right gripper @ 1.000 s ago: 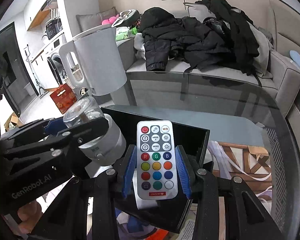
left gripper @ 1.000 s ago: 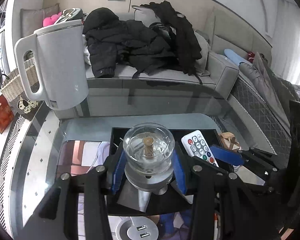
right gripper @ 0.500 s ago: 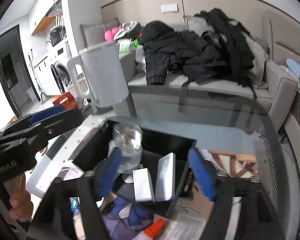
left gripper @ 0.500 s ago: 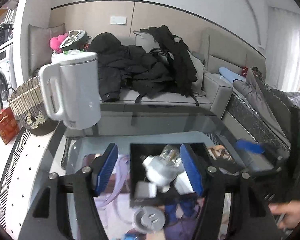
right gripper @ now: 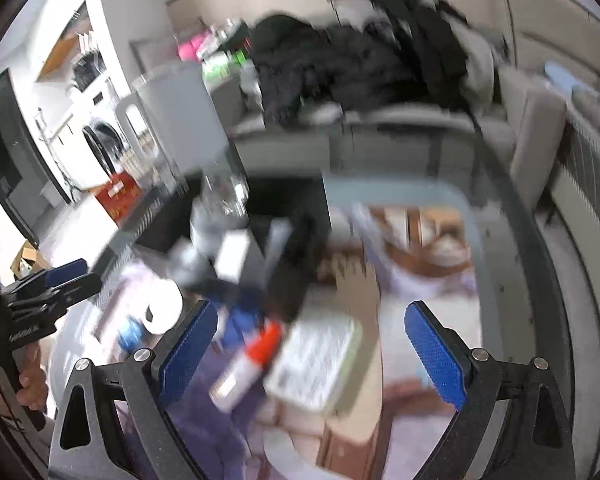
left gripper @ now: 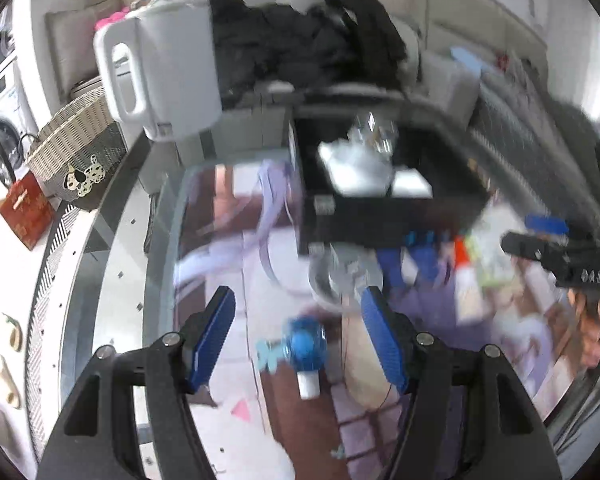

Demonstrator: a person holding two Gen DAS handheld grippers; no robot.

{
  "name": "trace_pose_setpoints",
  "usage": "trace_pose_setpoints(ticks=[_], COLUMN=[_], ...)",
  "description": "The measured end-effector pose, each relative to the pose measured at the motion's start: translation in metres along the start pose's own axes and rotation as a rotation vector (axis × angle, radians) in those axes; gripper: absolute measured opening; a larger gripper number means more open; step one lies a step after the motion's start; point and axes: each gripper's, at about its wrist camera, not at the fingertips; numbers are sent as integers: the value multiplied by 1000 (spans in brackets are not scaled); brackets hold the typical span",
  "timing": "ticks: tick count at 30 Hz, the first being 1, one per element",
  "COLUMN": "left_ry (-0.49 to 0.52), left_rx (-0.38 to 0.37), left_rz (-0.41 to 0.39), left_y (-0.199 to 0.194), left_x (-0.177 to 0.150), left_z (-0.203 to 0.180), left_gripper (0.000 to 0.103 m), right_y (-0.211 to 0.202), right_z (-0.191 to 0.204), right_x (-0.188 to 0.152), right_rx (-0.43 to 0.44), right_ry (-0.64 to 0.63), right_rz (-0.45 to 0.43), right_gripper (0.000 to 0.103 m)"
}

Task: Organize rigid objects
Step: 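Grasp the blue bottle with the left tool while the right tool grasps the green-lidded box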

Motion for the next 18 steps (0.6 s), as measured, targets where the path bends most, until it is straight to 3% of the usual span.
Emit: trace_pose_setpoints(ticks=[7, 14, 18], left_ry=[40, 36, 46], left_rx=[11, 17, 28], left_rz=[55, 103, 108], left_y=[13, 21, 22], left_x=[-15, -26, -29], left_z=[-10, -7, -9], left_gripper=[66, 66, 62], right_y=[31, 36, 41], right_z=[12, -4, -6], right_x=[-18, -32, -36], right_rx=[-58, -37, -39], right_ry=[-81, -56, -86], right_rz=[65, 73, 89], right_gripper=[96, 94, 73])
Point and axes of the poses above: each gripper's, at about its wrist camera, not at the fingertips, and y roughly the way its jaws point, z to its left, x to its top, and after that the axes turned 9 degrees about -z, right-handed
